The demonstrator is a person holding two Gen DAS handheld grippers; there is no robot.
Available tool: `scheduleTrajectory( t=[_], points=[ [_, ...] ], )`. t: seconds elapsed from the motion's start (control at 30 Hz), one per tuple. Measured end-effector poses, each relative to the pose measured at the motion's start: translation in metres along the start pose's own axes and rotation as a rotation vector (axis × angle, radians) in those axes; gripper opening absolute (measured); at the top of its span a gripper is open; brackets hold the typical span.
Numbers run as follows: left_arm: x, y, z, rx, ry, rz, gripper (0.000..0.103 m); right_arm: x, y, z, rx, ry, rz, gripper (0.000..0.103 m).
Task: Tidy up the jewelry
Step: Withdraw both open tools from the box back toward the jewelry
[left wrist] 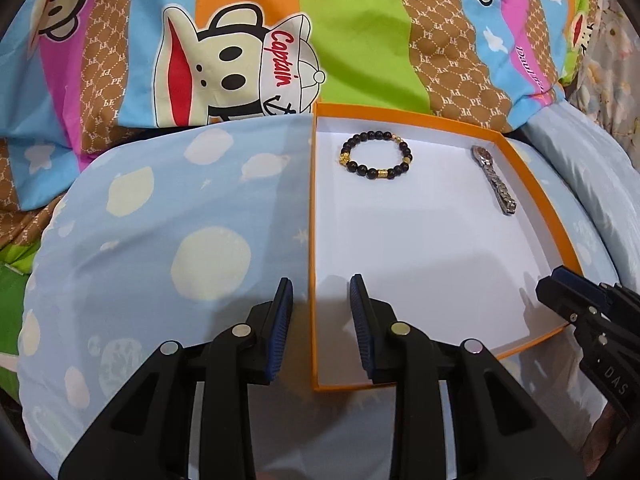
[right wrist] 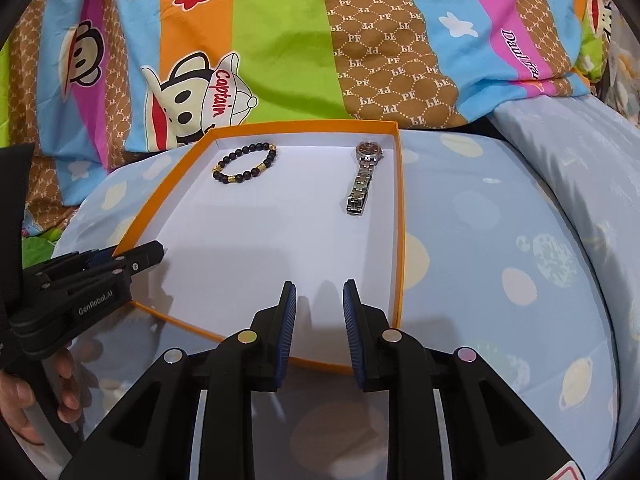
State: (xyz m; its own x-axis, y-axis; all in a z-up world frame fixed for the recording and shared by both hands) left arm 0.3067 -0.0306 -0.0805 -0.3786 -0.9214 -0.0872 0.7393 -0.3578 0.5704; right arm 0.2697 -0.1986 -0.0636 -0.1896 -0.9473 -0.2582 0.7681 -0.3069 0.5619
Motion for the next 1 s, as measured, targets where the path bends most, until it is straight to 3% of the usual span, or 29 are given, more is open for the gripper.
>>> scheduleTrajectory(
  t=[0.5,0.77,0.87,1.0],
  points=[
    [0.023,-0.054,0.044,0.006,-0.035,0.028,0.028,0.016,-0.054,0.049,0.019,-0.018,-0.02,0.022],
    [0.027,-0.067,0.057,0.007,-0.052,0.072,0.029,0.024,-0.057,0.074,0.068,-0.001,-0.085,0.022],
    [0.017,-0.067,0.073,0.035,-0.04,0.095,0.037,0.025,-0.067,0.1,0.109,0.002,-0.091,0.023],
    [0.007,-0.075,0.102,0.075,-0.028,0.096,0.045,0.028,-0.097,0.121,0.097,-0.003,-0.09,0.024]
  ],
)
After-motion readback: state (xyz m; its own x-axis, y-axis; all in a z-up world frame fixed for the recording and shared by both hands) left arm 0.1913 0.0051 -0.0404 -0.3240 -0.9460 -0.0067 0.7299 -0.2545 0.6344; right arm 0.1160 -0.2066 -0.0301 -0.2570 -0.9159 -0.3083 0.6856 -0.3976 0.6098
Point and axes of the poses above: each gripper's, at about its wrist camera, not at the fingertips, and z roughly against the way its jaws point, x to its right, y to its top, the point moved 7 cm from there along -z, roughly the way its jaws point, and after that the axes turned 15 degrees about -z, right-handed, at the moved point
